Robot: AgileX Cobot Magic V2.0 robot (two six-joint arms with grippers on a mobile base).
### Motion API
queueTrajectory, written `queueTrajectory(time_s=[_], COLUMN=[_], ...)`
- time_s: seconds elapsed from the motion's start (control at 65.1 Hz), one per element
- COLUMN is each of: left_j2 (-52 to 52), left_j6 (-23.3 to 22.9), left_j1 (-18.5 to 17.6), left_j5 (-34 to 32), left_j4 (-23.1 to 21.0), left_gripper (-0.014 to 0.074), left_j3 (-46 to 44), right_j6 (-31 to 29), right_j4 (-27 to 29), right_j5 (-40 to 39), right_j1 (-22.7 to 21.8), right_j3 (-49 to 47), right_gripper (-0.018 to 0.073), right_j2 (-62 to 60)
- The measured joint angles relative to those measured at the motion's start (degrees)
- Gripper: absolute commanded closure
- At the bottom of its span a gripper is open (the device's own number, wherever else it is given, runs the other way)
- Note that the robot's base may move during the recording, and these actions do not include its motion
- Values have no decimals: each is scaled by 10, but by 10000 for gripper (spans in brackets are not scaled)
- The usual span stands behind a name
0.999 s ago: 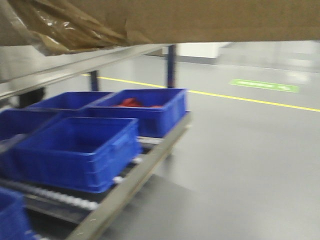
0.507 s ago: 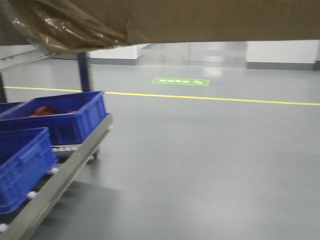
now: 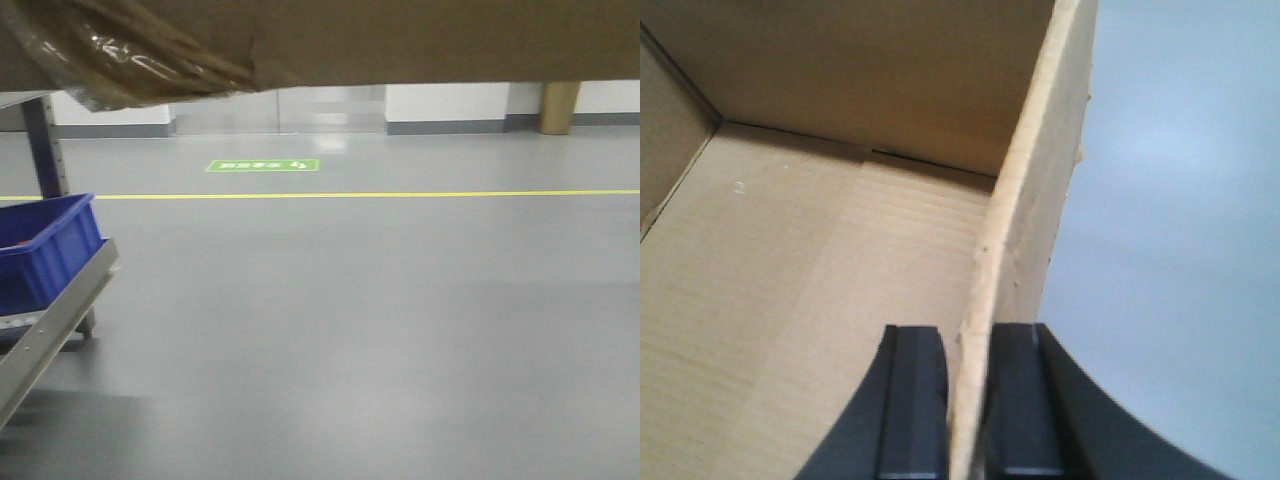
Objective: Grab carton from right shelf to conveyor
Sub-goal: 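Hold the carton with both grippers while the base drives to the conveyor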
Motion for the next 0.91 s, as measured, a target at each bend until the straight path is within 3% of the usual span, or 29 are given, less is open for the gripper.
queueTrajectory(time_s=[0.906], left_j2=[-1], left_j6=[0], left_j1=[0], left_j5=[1], left_j4=[0], left_gripper=[606], left_j3=[0], right_j6=[0], right_j4=[0], right_j5=[0], right_j1=[0], right_j3=[0], right_gripper=[628], right_j2=[-1])
